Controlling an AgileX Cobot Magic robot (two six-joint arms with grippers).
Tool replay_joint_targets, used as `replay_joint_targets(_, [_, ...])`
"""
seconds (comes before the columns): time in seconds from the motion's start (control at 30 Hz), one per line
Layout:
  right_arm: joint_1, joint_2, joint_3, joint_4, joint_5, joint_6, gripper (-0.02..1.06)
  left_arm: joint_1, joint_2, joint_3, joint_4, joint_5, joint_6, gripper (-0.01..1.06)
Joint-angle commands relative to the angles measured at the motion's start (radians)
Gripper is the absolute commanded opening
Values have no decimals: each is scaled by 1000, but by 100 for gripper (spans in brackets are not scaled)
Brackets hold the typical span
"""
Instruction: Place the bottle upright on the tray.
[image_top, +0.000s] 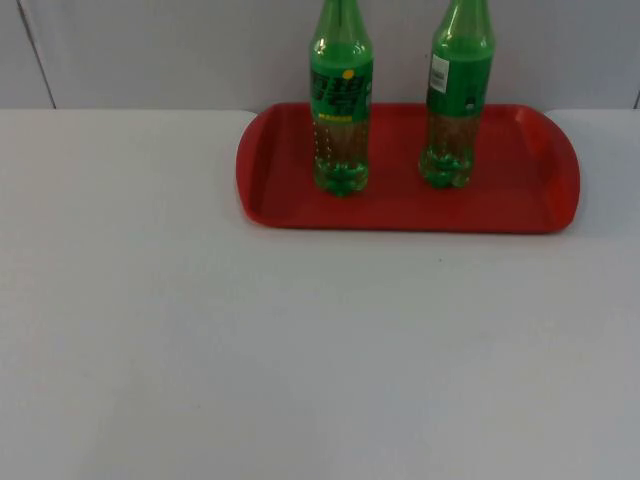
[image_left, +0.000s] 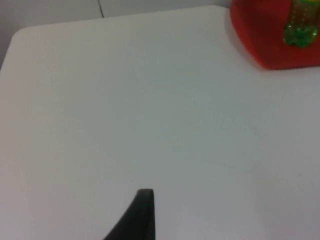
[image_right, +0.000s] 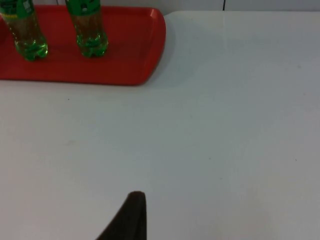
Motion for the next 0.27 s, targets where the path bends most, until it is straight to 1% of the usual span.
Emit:
replay_joint_targets(0.0, [-6,-4,1,4,-10,-1,105,40,-4,4,0,-2,-1,101])
replay_joint_targets(0.03, [-6,-4,1,4,-10,-1,105,40,-4,4,0,-2,-1,101])
replay_joint_targets(0.13, [-6,-4,1,4,-10,-1,105,102,-4,4,0,-2,-1,101])
replay_joint_targets(0.23, [-6,-4,1,4,-10,-1,105,132,-4,4,0,-2,-1,101])
